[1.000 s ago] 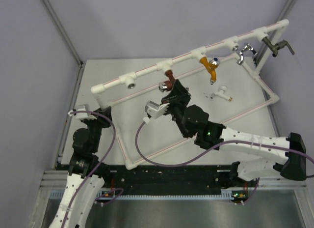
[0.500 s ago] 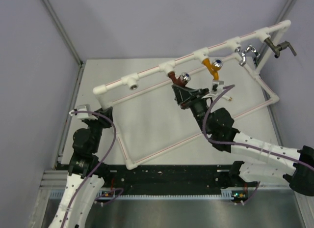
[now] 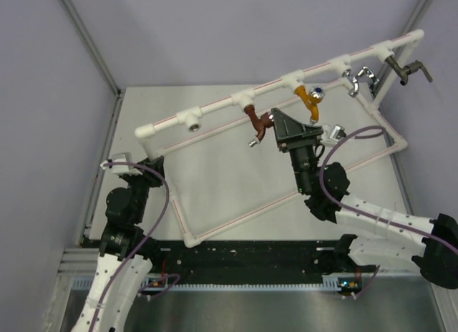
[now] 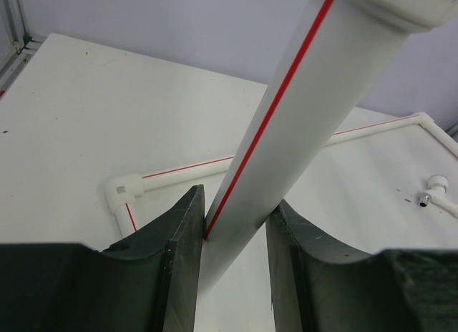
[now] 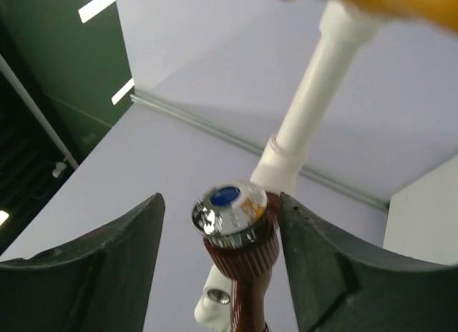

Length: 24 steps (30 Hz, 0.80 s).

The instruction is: Install the water faucets

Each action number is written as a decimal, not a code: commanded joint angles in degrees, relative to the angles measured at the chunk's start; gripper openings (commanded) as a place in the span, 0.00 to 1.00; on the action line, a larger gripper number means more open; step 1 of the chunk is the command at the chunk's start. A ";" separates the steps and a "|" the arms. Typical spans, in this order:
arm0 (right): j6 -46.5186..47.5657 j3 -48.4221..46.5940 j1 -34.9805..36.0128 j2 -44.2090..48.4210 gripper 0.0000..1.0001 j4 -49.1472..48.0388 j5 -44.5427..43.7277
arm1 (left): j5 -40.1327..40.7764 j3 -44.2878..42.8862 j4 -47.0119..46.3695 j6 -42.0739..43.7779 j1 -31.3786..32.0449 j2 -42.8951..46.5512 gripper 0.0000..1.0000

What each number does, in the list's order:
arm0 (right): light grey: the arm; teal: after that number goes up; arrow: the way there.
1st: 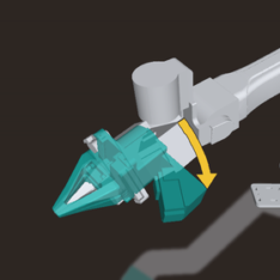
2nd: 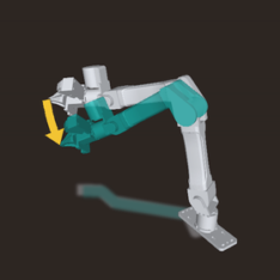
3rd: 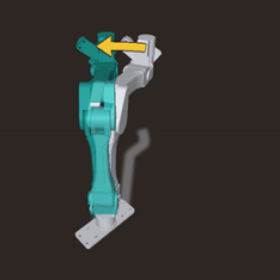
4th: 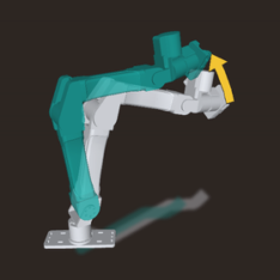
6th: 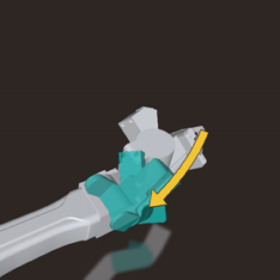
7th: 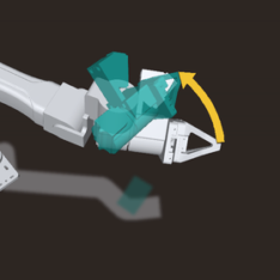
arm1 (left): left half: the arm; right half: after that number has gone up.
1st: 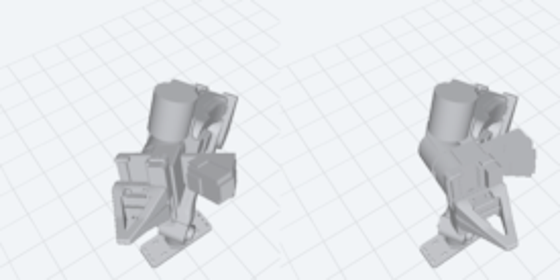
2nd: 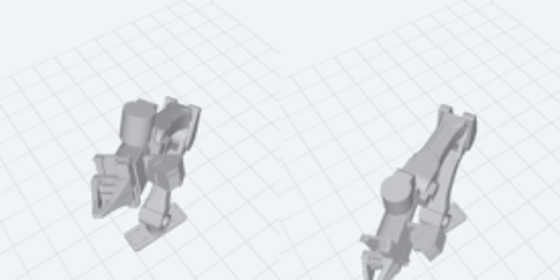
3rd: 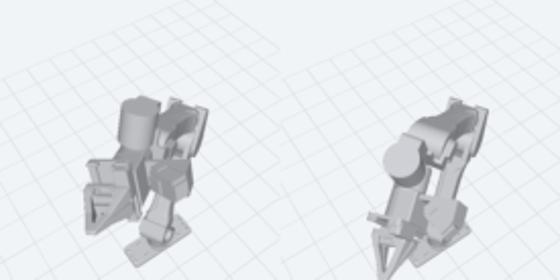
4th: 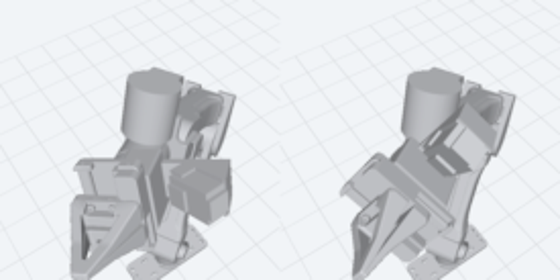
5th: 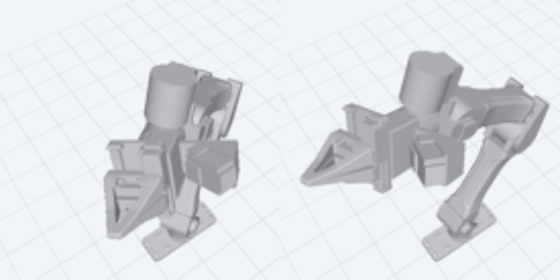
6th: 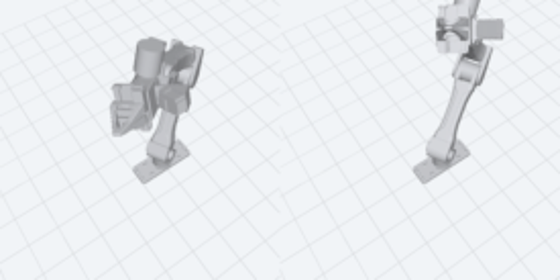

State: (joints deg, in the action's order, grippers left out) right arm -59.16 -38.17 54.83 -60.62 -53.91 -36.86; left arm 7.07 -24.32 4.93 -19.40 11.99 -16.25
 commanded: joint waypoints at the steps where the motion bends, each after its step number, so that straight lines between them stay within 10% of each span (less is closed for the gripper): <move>1: 10.09 1.51 -1.66 5.94 0.85 -12.62 -2.08 | 0.49 -0.29 2.37 -6.09 -0.12 -0.27 0.00; 2: 12.72 2.13 -1.65 7.17 0.99 -12.36 -1.46 | 0.57 -0.29 2.37 -6.09 -0.12 -0.36 0.00; 9: 37.75 -1.01 -1.65 17.89 0.99 11.32 6.88 | 0.58 -0.47 2.28 -6.00 -0.12 -0.71 0.00; 18: 91.88 -17.46 -0.25 17.38 0.99 47.65 25.25 | 0.49 -0.47 2.02 -5.91 -0.12 -0.98 0.00; 24: 122.66 -22.65 7.99 12.11 0.99 59.71 14.38 | 0.31 -0.56 2.10 -5.83 -0.12 -1.24 0.00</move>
State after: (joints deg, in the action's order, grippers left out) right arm 35.33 -57.47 57.60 -44.82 -6.39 -17.76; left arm 7.09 -24.32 4.91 -19.38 11.99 -16.29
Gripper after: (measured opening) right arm 0.988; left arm 0.412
